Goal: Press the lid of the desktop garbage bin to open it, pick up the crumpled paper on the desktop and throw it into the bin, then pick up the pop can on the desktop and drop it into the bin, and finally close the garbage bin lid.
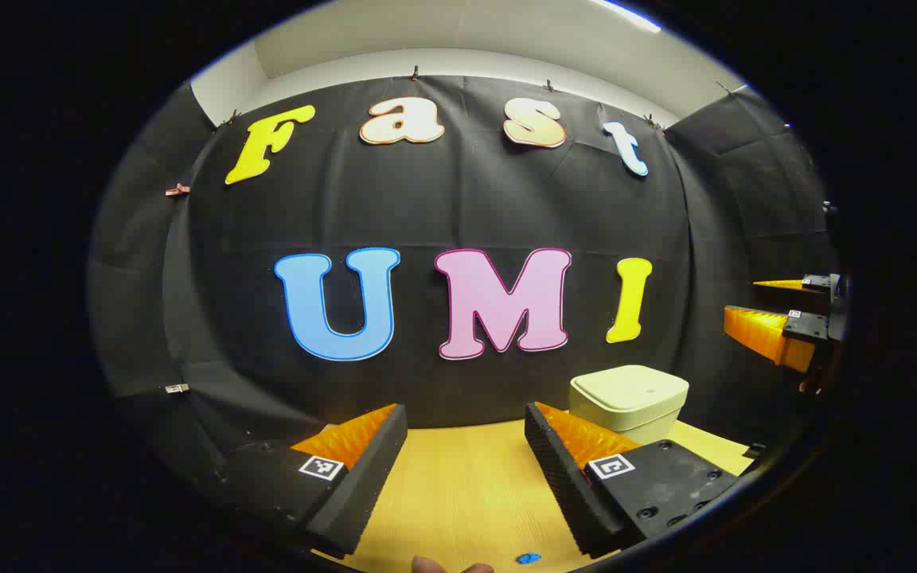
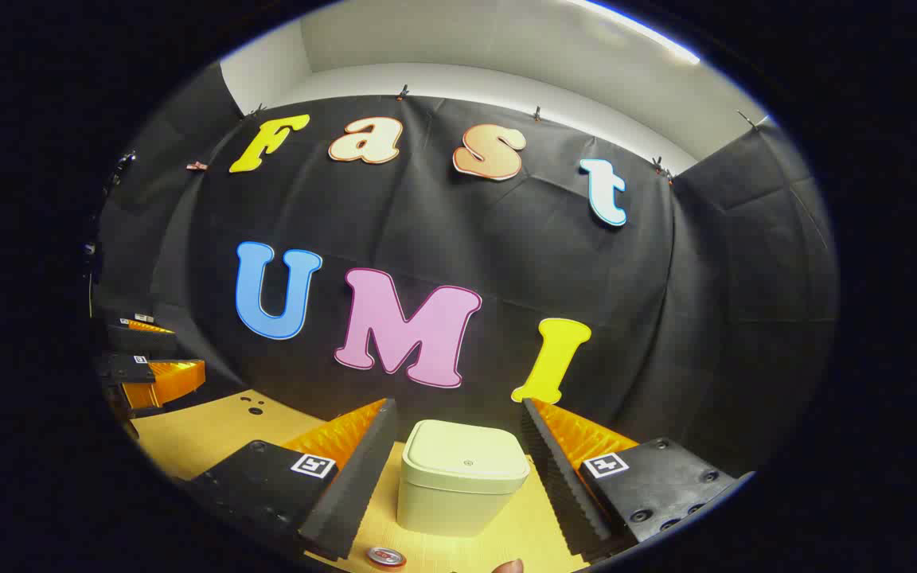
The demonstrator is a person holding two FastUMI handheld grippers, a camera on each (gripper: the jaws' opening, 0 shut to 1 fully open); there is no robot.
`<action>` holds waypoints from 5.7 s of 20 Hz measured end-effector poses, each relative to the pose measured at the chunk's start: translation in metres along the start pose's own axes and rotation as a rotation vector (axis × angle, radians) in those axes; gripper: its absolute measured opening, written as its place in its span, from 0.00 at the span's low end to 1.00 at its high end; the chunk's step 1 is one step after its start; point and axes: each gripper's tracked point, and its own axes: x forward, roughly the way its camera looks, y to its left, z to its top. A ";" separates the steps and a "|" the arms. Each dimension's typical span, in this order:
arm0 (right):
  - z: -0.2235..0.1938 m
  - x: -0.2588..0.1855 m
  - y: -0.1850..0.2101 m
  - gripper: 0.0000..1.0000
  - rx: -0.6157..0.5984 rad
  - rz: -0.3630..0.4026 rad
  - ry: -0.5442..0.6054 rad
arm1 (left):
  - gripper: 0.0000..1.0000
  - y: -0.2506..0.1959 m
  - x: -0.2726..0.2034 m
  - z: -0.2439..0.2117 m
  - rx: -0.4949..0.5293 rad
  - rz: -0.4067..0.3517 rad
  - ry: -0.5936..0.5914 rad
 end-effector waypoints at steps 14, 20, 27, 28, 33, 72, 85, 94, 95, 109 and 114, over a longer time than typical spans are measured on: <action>-0.001 0.000 -0.006 0.96 -0.008 -0.014 0.007 | 0.96 -0.001 0.000 0.003 0.008 -0.004 -0.002; -0.004 0.001 -0.002 0.95 0.000 -0.007 0.019 | 0.96 0.002 0.001 0.000 0.017 -0.007 0.007; -0.014 0.018 -0.010 0.05 0.052 0.045 0.055 | 0.96 -0.003 0.007 0.000 0.005 0.002 0.006; -0.021 0.024 -0.019 0.05 0.021 0.033 0.064 | 0.96 -0.005 0.008 -0.002 0.006 0.001 0.009; -0.053 0.068 -0.034 0.05 0.077 0.069 0.148 | 0.96 -0.009 0.013 -0.006 0.016 0.003 0.025; -0.212 0.169 -0.020 0.05 0.211 0.129 0.385 | 0.96 -0.017 0.051 -0.020 0.030 0.076 0.081; -0.164 0.157 -0.031 0.06 0.180 0.085 0.267 | 0.96 -0.004 0.041 -0.023 0.011 0.070 0.081; -0.161 0.123 -0.018 0.30 0.140 0.102 0.302 | 0.96 -0.004 0.015 -0.030 0.001 0.027 0.086; -0.161 0.117 -0.017 0.44 0.125 0.102 0.306 | 0.96 -0.004 0.014 -0.032 -0.004 0.019 0.093; -0.175 0.024 0.026 0.76 0.079 0.228 0.365 | 0.96 -0.037 -0.013 -0.141 -0.026 -0.114 0.289; -0.169 0.003 0.025 0.76 0.126 0.248 0.354 | 0.93 -0.066 -0.022 -0.213 -0.005 -0.192 0.422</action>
